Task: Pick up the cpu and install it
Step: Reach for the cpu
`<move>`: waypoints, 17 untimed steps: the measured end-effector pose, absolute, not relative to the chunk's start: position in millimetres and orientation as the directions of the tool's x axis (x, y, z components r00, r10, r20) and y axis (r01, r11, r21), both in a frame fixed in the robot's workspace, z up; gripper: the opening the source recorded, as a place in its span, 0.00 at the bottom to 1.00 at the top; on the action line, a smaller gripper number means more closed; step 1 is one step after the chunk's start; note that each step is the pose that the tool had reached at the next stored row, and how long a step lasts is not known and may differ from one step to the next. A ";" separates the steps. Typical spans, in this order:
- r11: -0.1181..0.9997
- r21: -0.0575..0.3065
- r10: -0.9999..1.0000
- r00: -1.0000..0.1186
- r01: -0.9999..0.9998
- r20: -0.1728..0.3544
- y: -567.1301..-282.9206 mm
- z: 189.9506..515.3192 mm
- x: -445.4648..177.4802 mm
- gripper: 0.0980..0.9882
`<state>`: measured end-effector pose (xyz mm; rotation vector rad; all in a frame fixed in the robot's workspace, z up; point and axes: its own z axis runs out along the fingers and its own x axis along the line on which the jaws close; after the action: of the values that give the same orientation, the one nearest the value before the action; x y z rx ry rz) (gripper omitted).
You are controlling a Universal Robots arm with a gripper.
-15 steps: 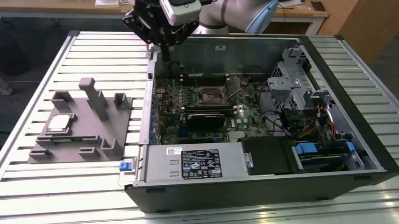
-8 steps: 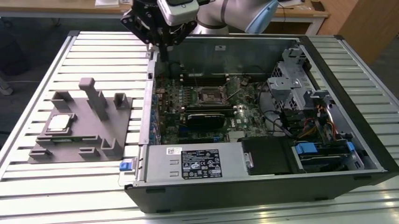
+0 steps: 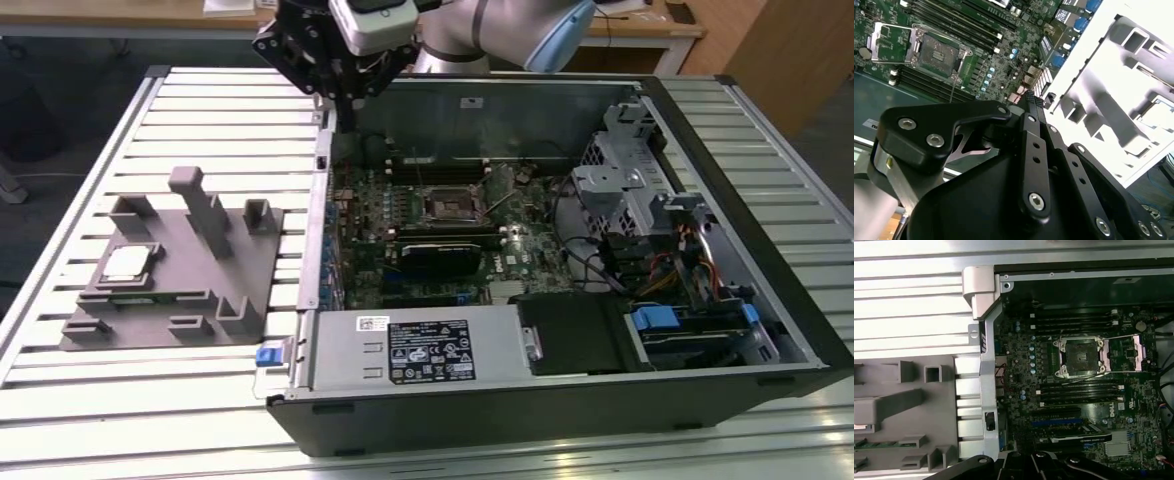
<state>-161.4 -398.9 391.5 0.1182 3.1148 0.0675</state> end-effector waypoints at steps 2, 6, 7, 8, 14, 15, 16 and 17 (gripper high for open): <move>0.996 0.044 0.076 -0.997 0.075 -0.022 -398.9 391.4 -162.7 0.01; 0.996 0.044 0.076 -0.997 0.075 -0.022 -398.9 391.3 -165.5 0.01; 0.996 0.044 0.076 -0.997 0.075 -0.022 -398.9 391.3 -166.2 0.01; 0.996 0.044 0.076 -0.997 0.075 -0.022 -398.9 391.2 -166.9 0.01; 0.996 0.044 0.076 -0.997 0.075 -0.022 -398.9 391.1 -170.3 0.01; 0.996 0.044 0.076 -0.997 0.075 -0.022 -398.9 391.1 -170.8 0.01; 0.996 0.044 0.076 -0.997 0.075 -0.022 -398.9 391.0 -171.3 0.01; 0.996 0.044 0.076 -0.997 0.075 -0.022 -399.0 391.0 -172.0 0.01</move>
<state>-172.0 -399.0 391.0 0.1182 3.1151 0.0676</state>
